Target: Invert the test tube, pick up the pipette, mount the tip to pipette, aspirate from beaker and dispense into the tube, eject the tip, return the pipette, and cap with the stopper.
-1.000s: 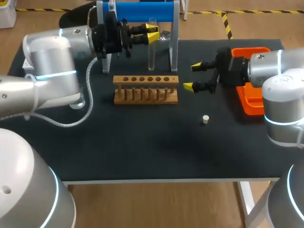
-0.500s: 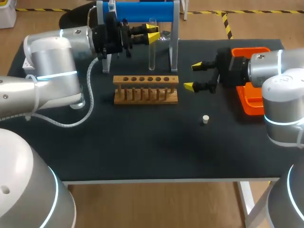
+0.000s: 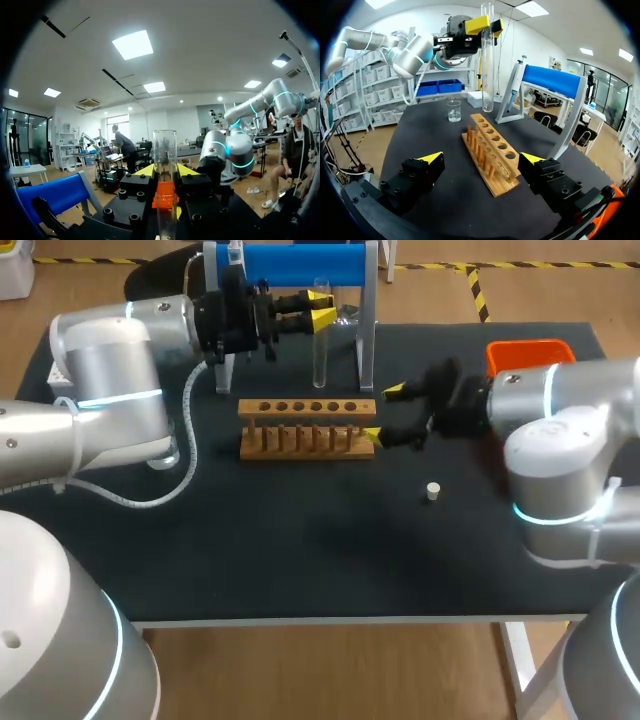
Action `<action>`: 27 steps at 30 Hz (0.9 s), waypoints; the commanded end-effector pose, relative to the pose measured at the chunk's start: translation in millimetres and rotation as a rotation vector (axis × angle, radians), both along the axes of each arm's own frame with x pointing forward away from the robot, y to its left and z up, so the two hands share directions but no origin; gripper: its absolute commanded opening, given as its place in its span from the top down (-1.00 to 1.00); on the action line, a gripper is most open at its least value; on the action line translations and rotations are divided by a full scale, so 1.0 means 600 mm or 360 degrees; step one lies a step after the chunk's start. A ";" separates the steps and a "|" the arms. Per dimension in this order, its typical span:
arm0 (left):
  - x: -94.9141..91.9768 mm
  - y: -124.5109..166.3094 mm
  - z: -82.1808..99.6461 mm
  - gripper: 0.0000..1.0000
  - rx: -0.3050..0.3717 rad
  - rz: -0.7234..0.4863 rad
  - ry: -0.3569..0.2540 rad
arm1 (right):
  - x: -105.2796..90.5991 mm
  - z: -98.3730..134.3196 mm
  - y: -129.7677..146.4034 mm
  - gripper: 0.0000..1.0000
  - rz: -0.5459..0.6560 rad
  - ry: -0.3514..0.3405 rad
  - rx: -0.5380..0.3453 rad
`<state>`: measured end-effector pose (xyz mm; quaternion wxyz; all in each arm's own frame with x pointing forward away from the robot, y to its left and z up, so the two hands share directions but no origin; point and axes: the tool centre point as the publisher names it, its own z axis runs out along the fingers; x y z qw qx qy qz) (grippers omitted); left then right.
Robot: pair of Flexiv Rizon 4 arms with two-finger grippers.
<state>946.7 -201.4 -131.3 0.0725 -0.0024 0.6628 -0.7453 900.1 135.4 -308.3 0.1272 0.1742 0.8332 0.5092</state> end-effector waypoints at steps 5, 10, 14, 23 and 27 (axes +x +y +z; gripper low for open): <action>0.002 -0.001 0.000 1.00 0.0003 -0.0002 0.0000 | 0.016 -0.043 0.052 -1.00 -0.0116 -0.0001 -0.0001; 0.002 -0.001 0.000 1.00 0.0003 -0.0002 0.0000 | 0.026 -0.053 0.063 -1.00 -0.0153 0.0013 0.0014; 0.002 -0.001 0.000 1.00 0.0003 -0.0002 0.0000 | 0.032 -0.057 0.068 -1.00 -0.0165 0.0010 0.0014; 0.002 -0.001 0.000 1.00 0.0003 -0.0002 0.0000 | 0.043 -0.060 0.071 -1.00 -0.0126 -0.0056 -0.0005; 0.002 -0.001 0.000 1.00 0.0003 -0.0002 0.0000 | 0.047 -0.061 0.068 -1.00 -0.0113 -0.0074 -0.0022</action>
